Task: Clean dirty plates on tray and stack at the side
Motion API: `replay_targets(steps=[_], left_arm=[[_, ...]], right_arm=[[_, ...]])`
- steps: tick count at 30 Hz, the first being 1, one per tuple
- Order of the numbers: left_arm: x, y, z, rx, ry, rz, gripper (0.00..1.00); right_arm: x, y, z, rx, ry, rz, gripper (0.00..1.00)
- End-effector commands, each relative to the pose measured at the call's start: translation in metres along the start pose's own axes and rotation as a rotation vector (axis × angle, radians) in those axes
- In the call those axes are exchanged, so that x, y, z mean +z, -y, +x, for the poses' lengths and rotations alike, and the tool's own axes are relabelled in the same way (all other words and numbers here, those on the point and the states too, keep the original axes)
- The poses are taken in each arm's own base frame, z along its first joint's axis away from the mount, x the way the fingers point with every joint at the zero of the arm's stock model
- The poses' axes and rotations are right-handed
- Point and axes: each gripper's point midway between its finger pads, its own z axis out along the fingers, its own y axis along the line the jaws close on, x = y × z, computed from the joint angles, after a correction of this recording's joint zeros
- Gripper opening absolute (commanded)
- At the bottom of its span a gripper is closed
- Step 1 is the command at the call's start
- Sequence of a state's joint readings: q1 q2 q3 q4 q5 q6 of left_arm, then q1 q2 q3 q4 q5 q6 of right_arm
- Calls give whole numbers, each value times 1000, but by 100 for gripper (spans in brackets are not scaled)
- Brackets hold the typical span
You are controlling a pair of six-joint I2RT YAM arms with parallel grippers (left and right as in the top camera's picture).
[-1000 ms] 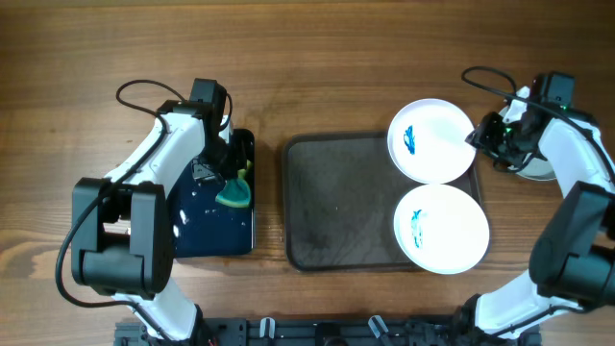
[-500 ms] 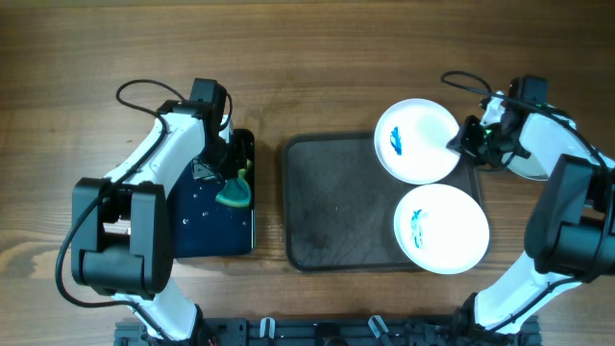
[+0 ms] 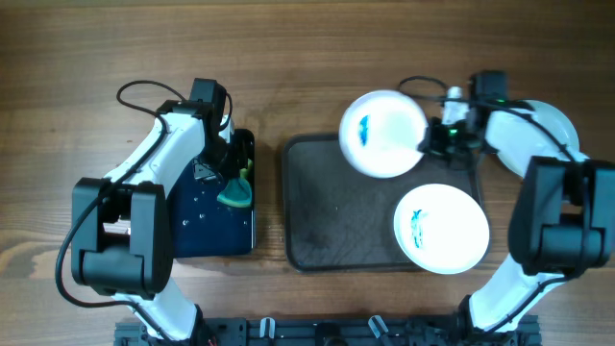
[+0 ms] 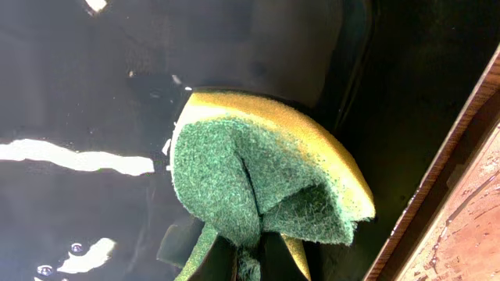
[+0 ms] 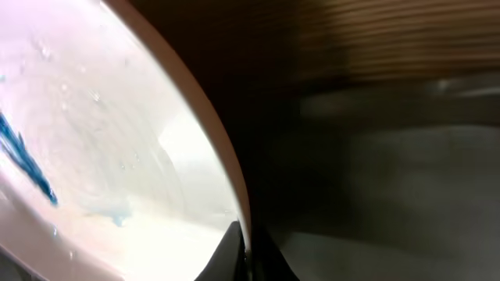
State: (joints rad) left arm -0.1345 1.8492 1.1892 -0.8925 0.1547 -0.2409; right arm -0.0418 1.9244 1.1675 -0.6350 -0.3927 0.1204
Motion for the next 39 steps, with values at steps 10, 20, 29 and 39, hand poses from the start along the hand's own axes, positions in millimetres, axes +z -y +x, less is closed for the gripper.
replay_targets(steps=[10, 20, 29, 39], left_arm=[[-5, 5, 1, -1, 1, 38, 4], [-3, -15, -15, -32, 67, -8, 4], [9, -28, -18, -41, 98, 51, 4], [-91, -35, -21, -19, 375, -21, 4]], right_arm=[[-1, -56, 71, -143, -236, 47, 5], [19, -103, 83, -170, -211, 58, 4], [19, -103, 83, -196, -213, 56, 4], [19, -103, 83, -200, -215, 56, 5]])
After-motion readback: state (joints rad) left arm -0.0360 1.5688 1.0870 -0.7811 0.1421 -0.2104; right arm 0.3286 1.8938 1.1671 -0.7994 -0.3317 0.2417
